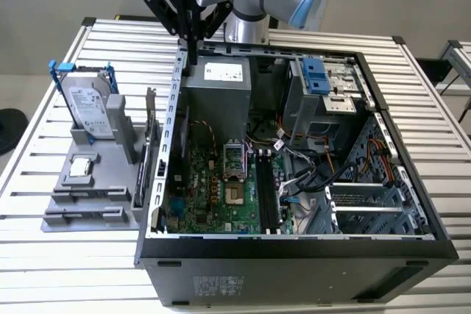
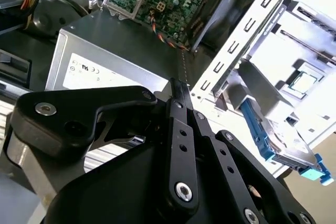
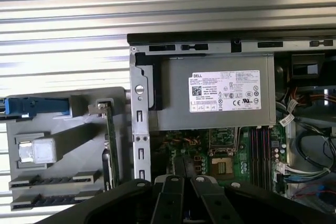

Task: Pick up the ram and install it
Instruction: 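Reach for the ram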

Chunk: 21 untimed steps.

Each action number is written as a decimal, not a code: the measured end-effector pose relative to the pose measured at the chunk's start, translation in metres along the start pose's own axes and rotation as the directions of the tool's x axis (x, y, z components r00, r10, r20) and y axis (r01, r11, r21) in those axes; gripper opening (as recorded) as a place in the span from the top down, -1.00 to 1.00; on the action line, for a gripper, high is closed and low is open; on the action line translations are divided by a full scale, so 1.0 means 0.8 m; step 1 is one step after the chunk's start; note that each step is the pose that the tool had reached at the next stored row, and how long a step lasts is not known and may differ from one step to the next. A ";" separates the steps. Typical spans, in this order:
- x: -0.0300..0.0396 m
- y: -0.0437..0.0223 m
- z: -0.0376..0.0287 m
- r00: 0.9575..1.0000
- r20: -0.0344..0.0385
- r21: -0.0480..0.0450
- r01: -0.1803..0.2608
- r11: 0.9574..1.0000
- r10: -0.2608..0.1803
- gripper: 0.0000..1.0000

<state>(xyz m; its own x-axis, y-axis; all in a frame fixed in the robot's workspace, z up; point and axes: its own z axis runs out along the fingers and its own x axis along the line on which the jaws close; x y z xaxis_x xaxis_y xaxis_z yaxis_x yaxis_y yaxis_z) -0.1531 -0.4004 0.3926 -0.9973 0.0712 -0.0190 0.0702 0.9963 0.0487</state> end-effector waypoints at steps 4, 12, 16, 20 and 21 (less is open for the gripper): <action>0.0028 -0.0002 0.0000 1.000 0.000 0.000 0.000 1.000 0.000 1.00; 0.0123 -0.0011 -0.0003 1.000 0.000 0.000 0.000 1.000 0.000 1.00; 0.0175 -0.0016 -0.0004 1.000 0.000 0.000 0.000 1.000 0.000 1.00; 0.0224 -0.0020 -0.0005 1.000 0.000 0.000 0.000 1.000 0.000 1.00; 0.0235 -0.0021 -0.0006 1.000 0.000 0.000 0.000 1.000 0.000 1.00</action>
<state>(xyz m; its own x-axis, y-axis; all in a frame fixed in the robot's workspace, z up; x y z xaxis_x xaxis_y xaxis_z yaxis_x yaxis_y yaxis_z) -0.1720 -0.4008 0.3926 -0.9973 0.0712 -0.0190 0.0702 0.9963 0.0487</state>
